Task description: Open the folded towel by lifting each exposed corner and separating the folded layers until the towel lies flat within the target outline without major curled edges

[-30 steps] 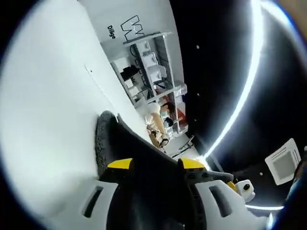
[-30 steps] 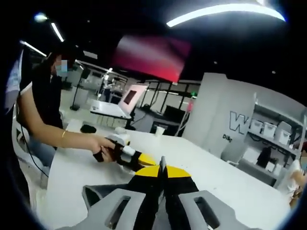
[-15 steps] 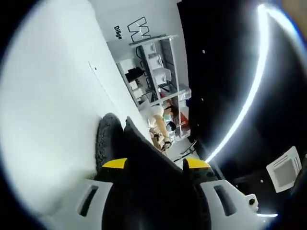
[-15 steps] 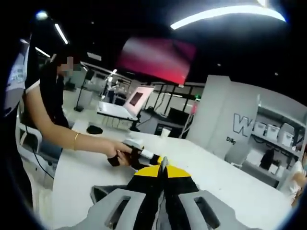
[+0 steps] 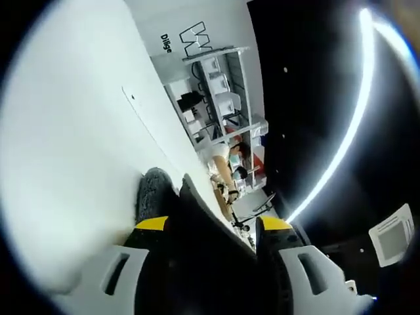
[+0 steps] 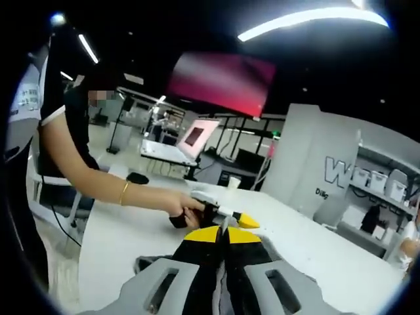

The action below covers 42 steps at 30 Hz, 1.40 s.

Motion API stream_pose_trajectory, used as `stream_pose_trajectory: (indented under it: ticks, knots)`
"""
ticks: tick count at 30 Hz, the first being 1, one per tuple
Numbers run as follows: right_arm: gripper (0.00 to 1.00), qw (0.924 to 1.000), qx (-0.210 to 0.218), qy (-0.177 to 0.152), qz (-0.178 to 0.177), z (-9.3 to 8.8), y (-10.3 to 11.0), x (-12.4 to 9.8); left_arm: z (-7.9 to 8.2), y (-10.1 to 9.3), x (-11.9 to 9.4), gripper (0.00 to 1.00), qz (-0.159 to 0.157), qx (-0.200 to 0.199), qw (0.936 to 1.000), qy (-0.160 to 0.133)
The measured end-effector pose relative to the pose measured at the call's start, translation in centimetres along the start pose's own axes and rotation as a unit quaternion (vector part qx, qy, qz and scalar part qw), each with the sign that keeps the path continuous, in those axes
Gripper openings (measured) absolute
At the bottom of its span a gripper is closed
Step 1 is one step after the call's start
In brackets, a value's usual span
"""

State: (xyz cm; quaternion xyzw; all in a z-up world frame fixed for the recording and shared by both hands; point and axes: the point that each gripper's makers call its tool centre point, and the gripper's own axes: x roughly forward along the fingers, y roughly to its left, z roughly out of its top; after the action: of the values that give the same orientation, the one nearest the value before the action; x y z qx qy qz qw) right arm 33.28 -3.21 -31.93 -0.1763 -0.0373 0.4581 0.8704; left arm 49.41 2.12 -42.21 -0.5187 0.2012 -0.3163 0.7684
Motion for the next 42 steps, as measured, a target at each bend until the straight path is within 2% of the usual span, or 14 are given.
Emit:
stream_pose_trajectory:
  ticks: [3,5,7,8,11,16,17,19,23,26,32,36,39,42]
  knots:
    - [0.0,1.0,-0.001,0.001,0.004,-0.1,0.4,0.0,-0.5,-0.3,0.5,0.5,0.002,-0.007,1.0,-0.003]
    - [0.0,1.0,-0.004,0.005,0.004,-0.3,0.6,-0.1,-0.7,-1.0,0.7,0.49,-0.009,-0.022,0.9997,-0.009]
    - [0.0,0.9999,-0.004,0.007,0.008,-0.4,0.7,-0.1,-0.8,-1.0,1.0,0.49,-0.009,-0.014,0.9999,-0.002]
    - [0.0,0.9999,-0.006,0.006,0.009,-0.3,0.9,-0.1,-0.8,-0.6,1.4,0.49,0.004,-0.007,1.0,0.001]
    - [0.0,0.9999,-0.008,0.006,0.012,-0.3,1.2,0.0,-1.3,-0.3,1.7,0.5,0.01,-0.005,0.9999,0.009]
    - [0.0,0.9997,-0.009,0.007,0.021,-0.4,1.8,0.1,-1.4,0.1,1.9,0.47,0.019,-0.005,0.9997,0.015]
    - [0.0,0.9997,-0.01,0.007,0.023,-0.4,2.0,0.1,-0.1,0.8,2.2,0.46,0.022,-0.007,0.9996,0.013]
    - [0.0,0.9996,-0.01,0.006,0.025,-0.3,2.1,0.1,0.3,1.1,2.5,0.43,0.027,-0.006,0.9995,0.014]
    - [0.0,0.9997,-0.01,0.004,0.024,-0.2,2.1,0.0,-0.1,1.4,2.9,0.32,0.032,-0.008,0.9993,0.016]
    - [0.0,0.9997,-0.009,0.003,0.023,-0.1,2.0,-0.1,0.8,2.2,3.1,0.24,0.034,-0.022,0.9991,0.011]
    - [0.0,0.9998,-0.008,0.001,0.02,-0.1,1.9,-0.4,0.8,2.3,2.8,0.02,0.027,-0.017,0.9993,0.018]
    - [0.0,0.9998,-0.008,0.0,0.017,0.0,1.8,-0.5,1.0,2.2,2.9,0.02,0.025,-0.026,0.9992,0.018]
    - [0.0,0.9999,-0.009,-0.002,0.013,0.1,1.6,-0.8,1.6,1.7,3.2,0.02,0.016,-0.056,0.9981,0.016]
    - [0.0,0.9999,-0.011,-0.004,0.007,0.1,1.4,-1.1,1.9,1.4,3.4,0.01,0.016,-0.044,0.9987,0.018]
